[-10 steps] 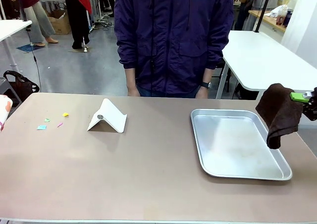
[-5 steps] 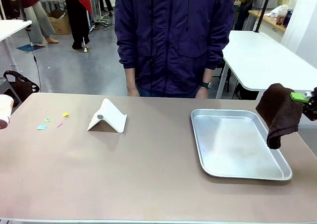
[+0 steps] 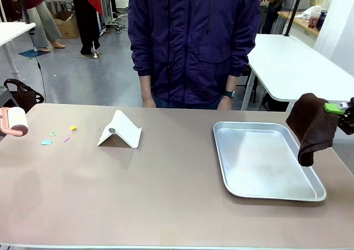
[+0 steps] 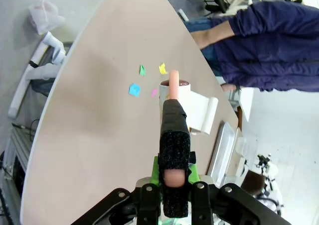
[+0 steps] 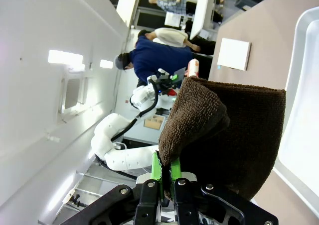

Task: Clean the surface of the table.
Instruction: Clean the area not pointed to by the person.

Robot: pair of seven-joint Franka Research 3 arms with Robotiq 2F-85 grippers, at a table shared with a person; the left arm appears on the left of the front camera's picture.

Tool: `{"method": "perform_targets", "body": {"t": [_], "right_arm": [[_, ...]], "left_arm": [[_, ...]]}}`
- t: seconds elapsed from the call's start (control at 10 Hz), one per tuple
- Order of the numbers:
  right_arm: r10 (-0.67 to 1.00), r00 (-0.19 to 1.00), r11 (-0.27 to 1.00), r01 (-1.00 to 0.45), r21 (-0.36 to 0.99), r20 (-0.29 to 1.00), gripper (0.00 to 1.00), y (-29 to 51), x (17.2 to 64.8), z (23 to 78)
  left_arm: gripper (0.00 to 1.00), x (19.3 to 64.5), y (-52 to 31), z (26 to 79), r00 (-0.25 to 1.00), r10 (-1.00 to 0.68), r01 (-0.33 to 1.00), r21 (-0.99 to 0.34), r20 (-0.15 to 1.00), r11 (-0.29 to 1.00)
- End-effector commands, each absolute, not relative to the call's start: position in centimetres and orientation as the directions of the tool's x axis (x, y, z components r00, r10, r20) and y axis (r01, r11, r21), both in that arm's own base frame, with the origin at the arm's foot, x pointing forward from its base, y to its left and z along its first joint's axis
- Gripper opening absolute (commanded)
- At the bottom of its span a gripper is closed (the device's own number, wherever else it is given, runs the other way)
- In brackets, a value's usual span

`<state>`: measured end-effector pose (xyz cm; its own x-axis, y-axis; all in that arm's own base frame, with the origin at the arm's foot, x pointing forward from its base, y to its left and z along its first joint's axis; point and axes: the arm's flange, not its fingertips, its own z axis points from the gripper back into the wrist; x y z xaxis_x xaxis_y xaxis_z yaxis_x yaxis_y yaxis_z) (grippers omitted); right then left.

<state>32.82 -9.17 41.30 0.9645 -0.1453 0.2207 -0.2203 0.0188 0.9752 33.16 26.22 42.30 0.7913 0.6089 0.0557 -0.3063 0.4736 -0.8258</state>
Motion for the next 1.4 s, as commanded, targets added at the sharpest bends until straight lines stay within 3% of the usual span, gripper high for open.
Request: {"method": "perform_targets", "body": {"t": [0.0, 0.7, 1.3], "right_arm": [[-0.139, 0.962, 0.020, -0.235, 0.972, 0.235, 0.07, -9.2, 33.1, 41.7], [-0.139, 0.962, 0.020, -0.235, 0.972, 0.235, 0.07, -9.2, 33.1, 41.7], [-0.139, 0.962, 0.020, -0.235, 0.972, 0.235, 0.07, -9.2, 33.1, 41.7]], "left_arm": [[0.22, 35.1, 25.6, 41.4, 0.753, 0.658, -0.370, -0.807, 0.030, 0.460], [0.22, 39.1, 23.8, 36.5, 0.726, 0.687, -0.503, -0.692, -0.013, 0.518], [0.22, 41.5, 21.6, 33.8, 0.768, 0.638, -0.520, -0.633, -0.054, 0.573]]}}
